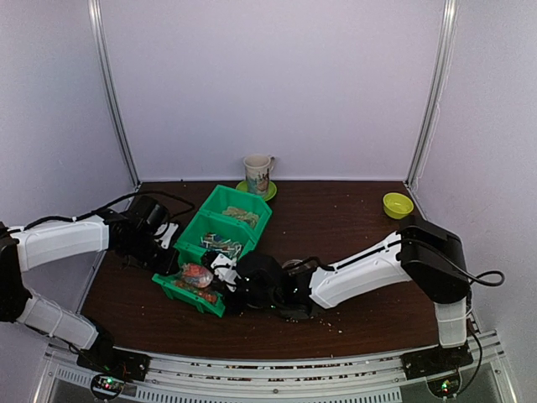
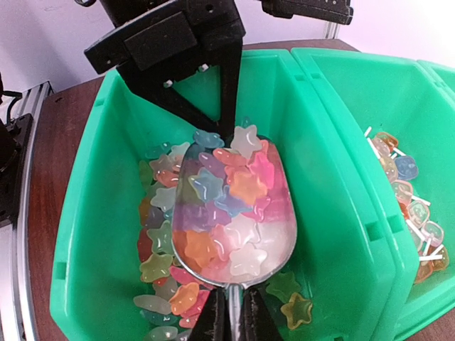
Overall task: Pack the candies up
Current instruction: Scoop the fake candies from the plate.
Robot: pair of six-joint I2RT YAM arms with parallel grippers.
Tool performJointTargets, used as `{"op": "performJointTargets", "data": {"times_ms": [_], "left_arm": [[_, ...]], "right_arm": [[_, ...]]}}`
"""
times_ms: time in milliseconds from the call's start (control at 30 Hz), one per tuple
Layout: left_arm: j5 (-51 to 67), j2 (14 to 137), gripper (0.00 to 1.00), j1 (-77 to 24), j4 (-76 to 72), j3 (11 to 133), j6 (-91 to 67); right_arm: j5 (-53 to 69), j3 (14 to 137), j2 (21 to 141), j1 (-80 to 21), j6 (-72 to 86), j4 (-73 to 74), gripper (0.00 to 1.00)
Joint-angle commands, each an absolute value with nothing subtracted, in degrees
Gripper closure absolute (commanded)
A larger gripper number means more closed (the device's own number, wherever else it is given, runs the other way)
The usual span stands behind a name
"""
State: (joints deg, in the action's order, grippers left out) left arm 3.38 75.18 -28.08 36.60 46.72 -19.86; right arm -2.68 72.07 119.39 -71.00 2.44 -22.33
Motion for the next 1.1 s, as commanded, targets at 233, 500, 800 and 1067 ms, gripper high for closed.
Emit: {"op": "performJointTargets", "data": {"times_ms": [233,500,800,1067], "left_arm": [[12.8,72.6,1.0,-26.9,24.7,51.0,-21.8],[12.0,72.8,1.0,-26.4,25.3,51.1,-21.9],[10.7,73.6,1.0,-26.0,26.5,51.5,-21.9],[10.0,74.8,1.0,-25.6,27.8,52.1,-21.7]], "right_arm": [[-2.7,63.6,116.6,-69.6,1.2,-30.5,1.0],[-1.6,59.3,114.1,-69.7,0.0,-36.1,1.0],[-0.6,54.2,111.4,-69.8,-1.5,-42.2,1.0],[-1.1,49.3,107.4,-70.8,-4.1,-48.8,1.0]]}}
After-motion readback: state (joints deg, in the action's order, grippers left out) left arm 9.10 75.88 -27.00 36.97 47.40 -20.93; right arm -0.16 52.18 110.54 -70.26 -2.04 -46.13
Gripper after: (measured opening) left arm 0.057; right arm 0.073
